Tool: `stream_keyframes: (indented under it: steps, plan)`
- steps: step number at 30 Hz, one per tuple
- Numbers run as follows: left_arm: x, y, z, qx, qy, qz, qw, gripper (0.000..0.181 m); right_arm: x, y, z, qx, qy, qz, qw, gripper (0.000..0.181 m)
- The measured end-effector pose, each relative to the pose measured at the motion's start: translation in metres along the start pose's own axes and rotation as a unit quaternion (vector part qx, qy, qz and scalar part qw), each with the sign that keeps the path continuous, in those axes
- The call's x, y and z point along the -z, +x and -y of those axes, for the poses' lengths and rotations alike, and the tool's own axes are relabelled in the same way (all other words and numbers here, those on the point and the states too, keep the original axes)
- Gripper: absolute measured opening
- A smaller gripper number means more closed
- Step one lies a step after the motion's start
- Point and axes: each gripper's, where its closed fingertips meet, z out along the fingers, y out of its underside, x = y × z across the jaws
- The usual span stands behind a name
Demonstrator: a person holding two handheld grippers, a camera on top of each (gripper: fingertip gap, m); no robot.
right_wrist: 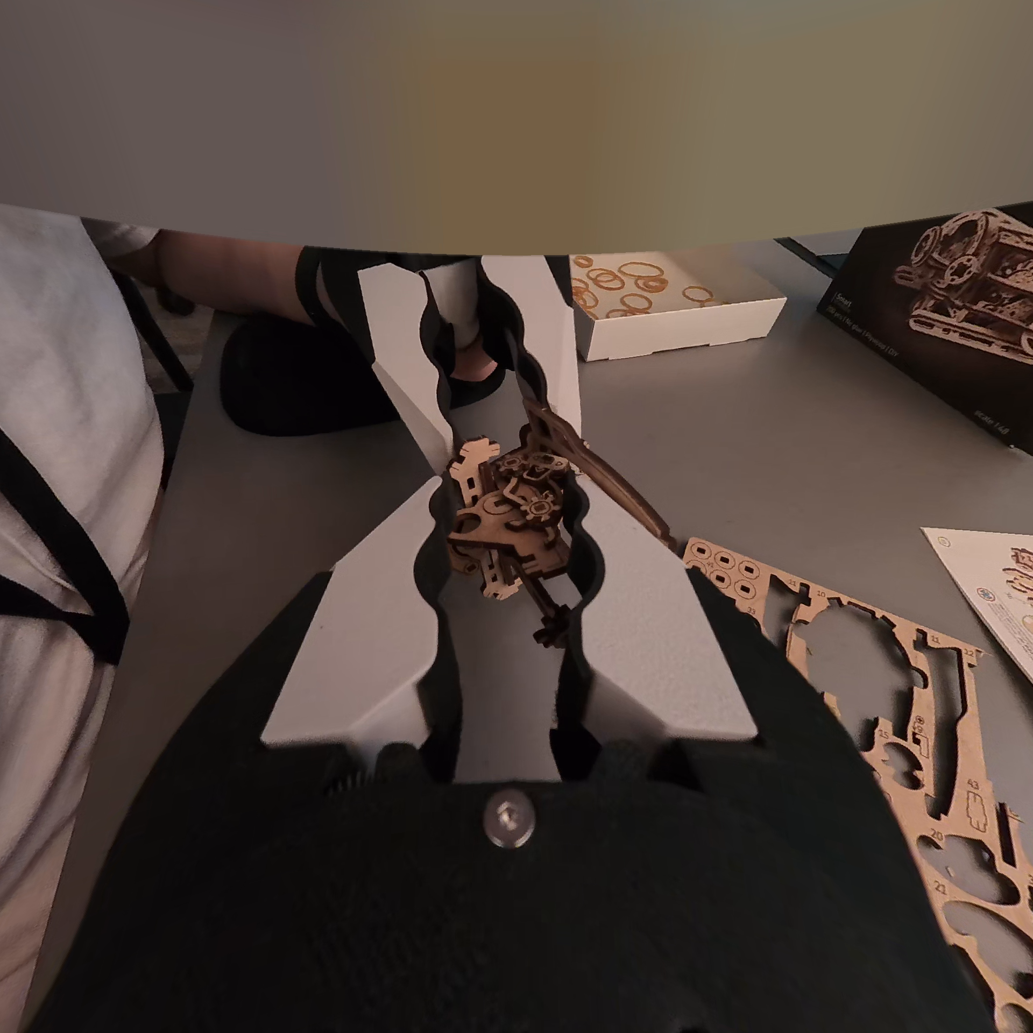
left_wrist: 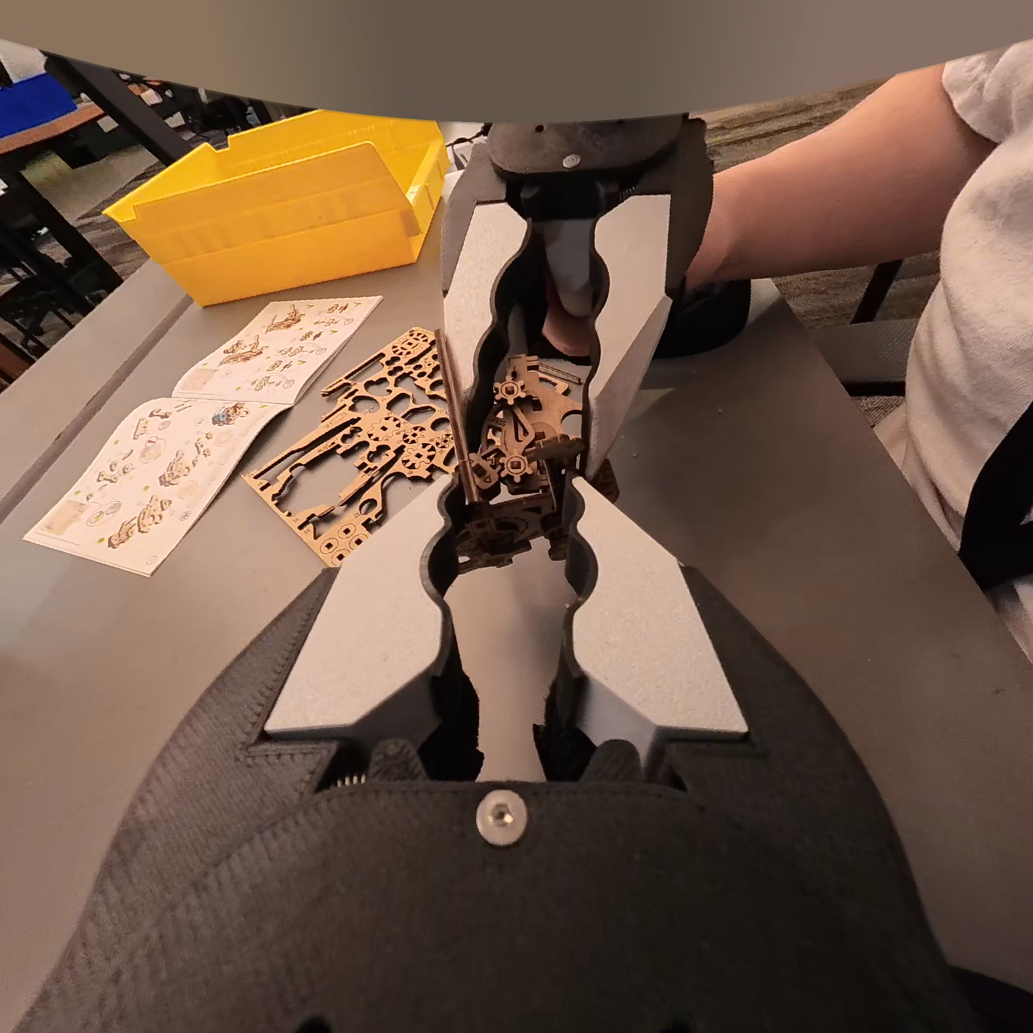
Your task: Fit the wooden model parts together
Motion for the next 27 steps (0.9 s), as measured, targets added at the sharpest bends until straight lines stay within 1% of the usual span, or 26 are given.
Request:
stream_keyframes:
  steps: [6,9,11,14,16,19,22,24,27]
  plan:
    - [-0.002,-0.002,-0.003,-0.003,-0.009,0.004,1.000,0.033,0.000,0.002,-0.003,-0.003,-0.007,-0.006,1.000,0.038]
    - [-0.003,-0.003,-0.005,0.017,-0.012,-0.012,1.000,0.033,-0.001,0.003,-0.004,-0.023,-0.004,0.012,1.000,0.039]
    - [-0.002,-0.002,-0.003,0.025,-0.004,-0.020,0.999,0.033,0.001,0.001,-0.001,0.000,0.003,0.019,1.000,0.041]
    - [-0.002,-0.002,-0.004,0.021,-0.005,-0.017,1.000,0.033,0.003,0.000,-0.003,0.027,-0.006,0.020,0.999,0.045]
    - [-0.002,-0.004,-0.004,0.023,-0.005,-0.010,1.000,0.033,0.006,0.005,-0.004,0.032,-0.006,-0.002,0.999,0.047]
    - [0.000,-0.009,-0.003,0.034,0.000,0.000,0.999,0.033,0.010,0.010,-0.002,0.023,0.004,-0.037,0.999,0.044]
    - [0.000,-0.011,-0.003,0.033,-0.002,0.008,0.999,0.033,0.009,0.013,-0.003,0.023,-0.004,-0.065,0.998,0.046]
    - [0.000,-0.012,-0.004,0.032,-0.004,0.011,0.999,0.033,0.008,0.014,-0.002,0.040,-0.011,-0.082,0.996,0.046]
    - [0.000,-0.010,-0.004,0.028,-0.003,0.008,1.000,0.033,0.008,0.012,-0.004,0.029,-0.020,-0.072,0.997,0.045]
